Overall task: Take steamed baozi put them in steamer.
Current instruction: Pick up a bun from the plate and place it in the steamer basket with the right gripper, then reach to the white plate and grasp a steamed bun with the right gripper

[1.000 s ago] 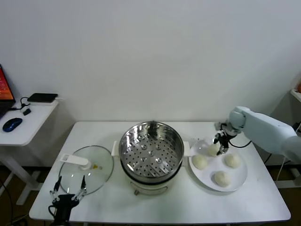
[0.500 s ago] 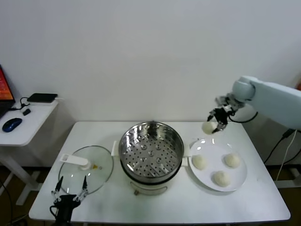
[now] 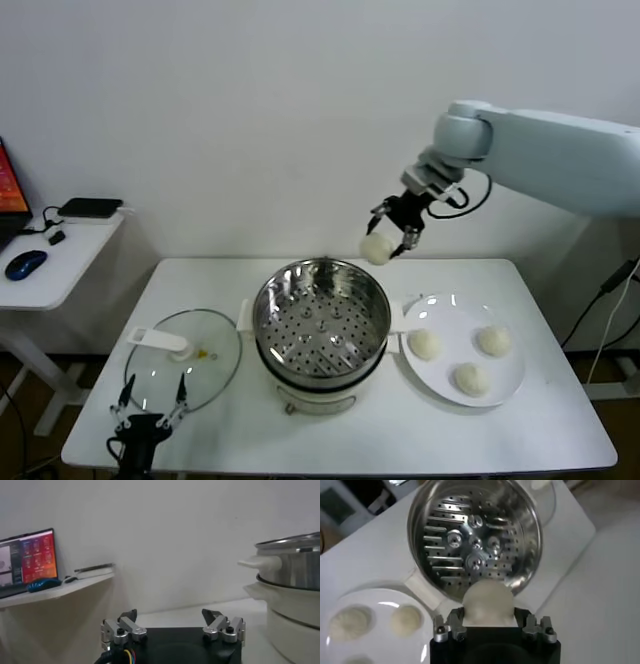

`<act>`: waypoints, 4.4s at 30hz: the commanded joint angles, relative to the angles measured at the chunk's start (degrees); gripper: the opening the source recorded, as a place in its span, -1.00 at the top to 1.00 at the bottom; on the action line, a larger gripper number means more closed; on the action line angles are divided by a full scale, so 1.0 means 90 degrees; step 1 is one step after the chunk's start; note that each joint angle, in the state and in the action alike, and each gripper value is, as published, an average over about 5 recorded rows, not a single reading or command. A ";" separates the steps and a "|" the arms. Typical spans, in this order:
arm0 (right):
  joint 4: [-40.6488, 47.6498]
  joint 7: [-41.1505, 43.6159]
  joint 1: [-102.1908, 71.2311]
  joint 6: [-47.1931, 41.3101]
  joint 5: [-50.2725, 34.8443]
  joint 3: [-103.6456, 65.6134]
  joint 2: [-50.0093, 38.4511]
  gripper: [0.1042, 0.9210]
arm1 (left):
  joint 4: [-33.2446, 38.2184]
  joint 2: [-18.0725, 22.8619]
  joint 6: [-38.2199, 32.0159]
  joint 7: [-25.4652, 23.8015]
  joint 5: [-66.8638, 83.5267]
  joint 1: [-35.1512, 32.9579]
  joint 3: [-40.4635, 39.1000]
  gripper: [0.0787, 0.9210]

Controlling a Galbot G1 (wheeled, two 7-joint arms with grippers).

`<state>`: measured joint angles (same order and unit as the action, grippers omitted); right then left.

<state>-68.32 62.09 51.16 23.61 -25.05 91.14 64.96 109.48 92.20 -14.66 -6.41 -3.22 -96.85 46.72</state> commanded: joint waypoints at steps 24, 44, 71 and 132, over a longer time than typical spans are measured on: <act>0.2243 -0.0383 -0.1899 0.2417 0.2403 -0.0410 0.2270 -0.39 | -0.0210 0.0256 -0.0105 0.0061 -0.0043 0.0020 0.0053 -0.77; 0.2853 -0.0407 -0.2304 0.2612 0.2803 -0.0714 0.2387 -0.39 | -0.0273 0.0269 -0.0136 0.0063 -0.0098 0.0060 0.0052 -0.77; 0.0556 0.0202 0.0379 0.0874 -0.1769 0.1772 0.1144 -0.76 | -0.0250 0.0289 -0.0132 0.0079 -0.0165 0.0014 0.0025 -0.77; -0.0084 -0.2278 -0.2732 -0.4908 -0.0886 0.0838 -0.1234 -0.76 | -0.0504 0.0308 -0.0165 0.0085 -0.0331 0.0116 0.0011 -0.77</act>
<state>-70.96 42.19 30.14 -19.98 -34.45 101.28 53.80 105.04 92.20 -16.05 -5.67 -5.99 -95.84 46.87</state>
